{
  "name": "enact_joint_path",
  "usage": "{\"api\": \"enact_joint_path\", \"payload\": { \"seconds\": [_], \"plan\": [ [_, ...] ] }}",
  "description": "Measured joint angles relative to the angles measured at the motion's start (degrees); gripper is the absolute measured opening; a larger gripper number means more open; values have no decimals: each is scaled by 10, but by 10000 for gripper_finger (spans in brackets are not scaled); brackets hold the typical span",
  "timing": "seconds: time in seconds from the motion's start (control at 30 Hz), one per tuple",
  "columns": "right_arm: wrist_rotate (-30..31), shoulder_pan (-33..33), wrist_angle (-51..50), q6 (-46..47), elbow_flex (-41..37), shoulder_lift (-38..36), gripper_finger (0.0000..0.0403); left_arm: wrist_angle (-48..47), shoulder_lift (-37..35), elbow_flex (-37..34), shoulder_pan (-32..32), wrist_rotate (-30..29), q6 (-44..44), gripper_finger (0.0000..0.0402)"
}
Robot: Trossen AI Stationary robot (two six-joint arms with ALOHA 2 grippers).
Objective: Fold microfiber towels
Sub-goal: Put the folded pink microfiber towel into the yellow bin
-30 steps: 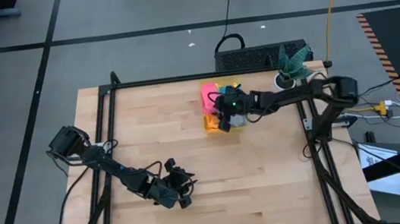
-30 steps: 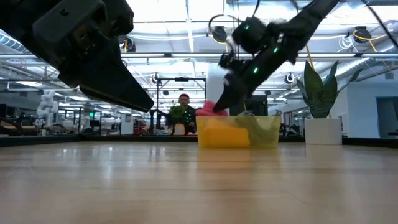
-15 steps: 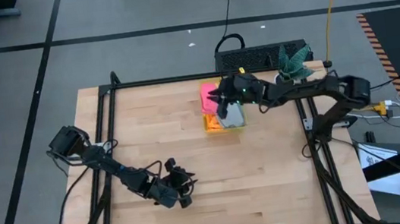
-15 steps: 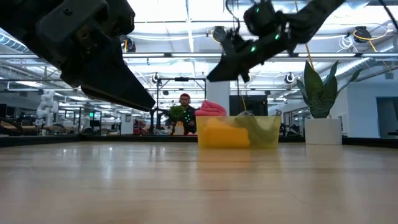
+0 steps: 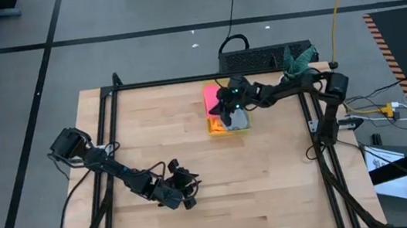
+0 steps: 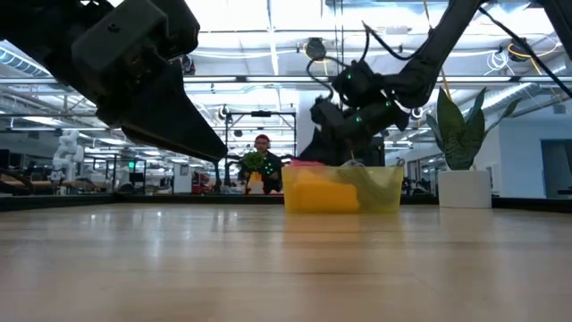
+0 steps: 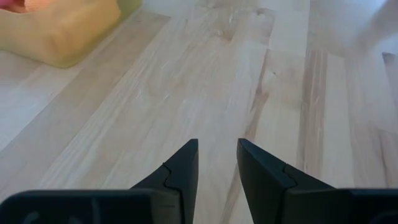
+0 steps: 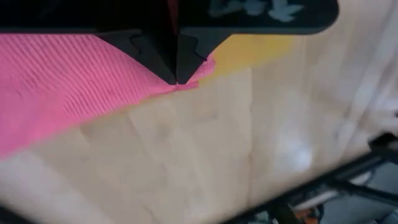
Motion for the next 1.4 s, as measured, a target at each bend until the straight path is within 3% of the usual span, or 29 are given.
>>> {"api": "enact_joint_path", "payload": {
  "seconds": [0.37,0.63,0.77,1.2,1.4],
  "plan": [
    [58,-8,-87,-28,1,-4,1,-2,0,0,-1,0,-3,113],
    [61,0,-67,5,0,-88,1,-2,0,0,-1,2,-4,113],
    [116,-6,-11,32,0,-98,1,-1,0,0,-1,2,-5,113],
    [159,-66,-19,39,22,28,0,0,0,0,0,2,-2,113],
    [197,-66,-28,20,22,35,0,-2,0,0,0,2,-2,113]
  ]
}}
